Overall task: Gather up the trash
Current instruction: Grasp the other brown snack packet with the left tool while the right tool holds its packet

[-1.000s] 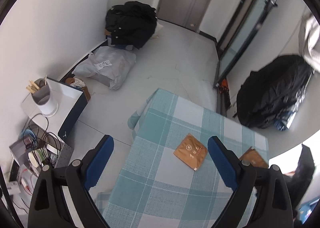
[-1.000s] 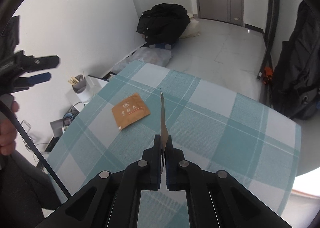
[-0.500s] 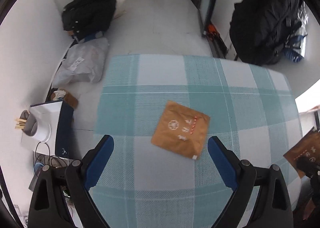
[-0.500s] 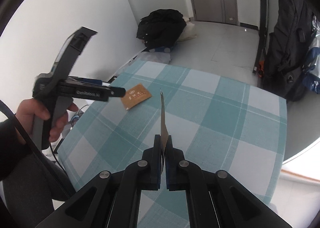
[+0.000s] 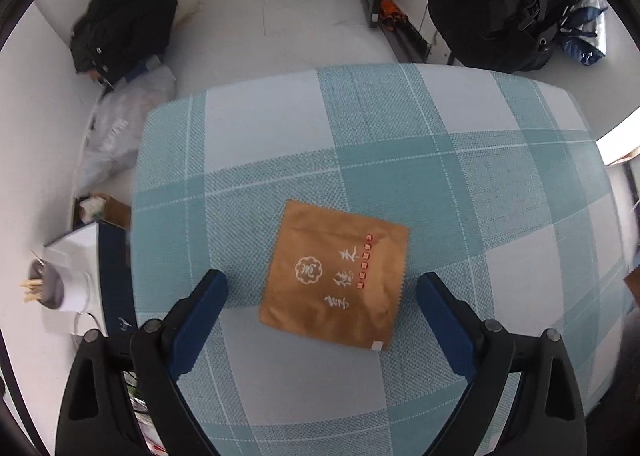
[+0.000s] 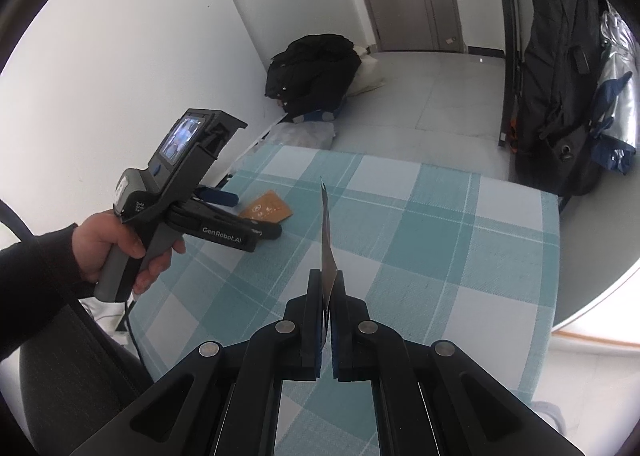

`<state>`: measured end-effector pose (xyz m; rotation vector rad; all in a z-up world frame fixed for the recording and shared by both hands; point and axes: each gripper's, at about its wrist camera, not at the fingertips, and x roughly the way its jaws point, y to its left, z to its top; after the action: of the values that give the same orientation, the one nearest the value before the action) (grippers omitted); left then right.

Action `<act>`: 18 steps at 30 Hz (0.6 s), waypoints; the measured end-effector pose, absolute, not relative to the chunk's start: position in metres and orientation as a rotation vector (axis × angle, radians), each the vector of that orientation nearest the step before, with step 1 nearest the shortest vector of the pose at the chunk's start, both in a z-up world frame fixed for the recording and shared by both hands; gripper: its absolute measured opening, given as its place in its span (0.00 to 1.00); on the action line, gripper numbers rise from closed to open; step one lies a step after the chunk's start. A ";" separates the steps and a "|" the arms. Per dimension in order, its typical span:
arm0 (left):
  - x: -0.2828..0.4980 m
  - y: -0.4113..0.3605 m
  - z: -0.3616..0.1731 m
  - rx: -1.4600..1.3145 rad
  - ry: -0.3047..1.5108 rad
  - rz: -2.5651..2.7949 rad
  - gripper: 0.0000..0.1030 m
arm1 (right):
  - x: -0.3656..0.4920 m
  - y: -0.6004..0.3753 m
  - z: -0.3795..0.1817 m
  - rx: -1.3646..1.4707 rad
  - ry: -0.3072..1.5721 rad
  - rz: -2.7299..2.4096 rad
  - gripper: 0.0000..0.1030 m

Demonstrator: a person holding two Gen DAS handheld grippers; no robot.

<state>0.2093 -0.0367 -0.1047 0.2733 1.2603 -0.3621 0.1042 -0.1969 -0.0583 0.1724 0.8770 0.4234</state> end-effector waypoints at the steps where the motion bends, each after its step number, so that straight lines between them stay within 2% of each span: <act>1: 0.209 -0.034 -0.104 0.261 1.260 -0.376 0.91 | 0.105 -0.197 -0.058 0.177 0.878 0.424 0.02; 5: 0.201 -0.032 -0.101 0.306 1.230 -0.382 0.78 | 0.105 -0.198 -0.057 0.178 0.875 0.427 0.02; 11: 0.202 -0.021 -0.093 0.260 1.238 -0.351 0.39 | 0.106 -0.198 -0.057 0.185 0.870 0.431 0.02; 18: 0.205 -0.027 -0.097 0.221 1.264 -0.338 0.37 | 0.106 -0.197 -0.056 0.184 0.862 0.432 0.02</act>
<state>0.2047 -0.0271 -0.0967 0.2215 1.2635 -0.3383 0.1055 -0.1969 -0.0555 0.1838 0.8615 0.4318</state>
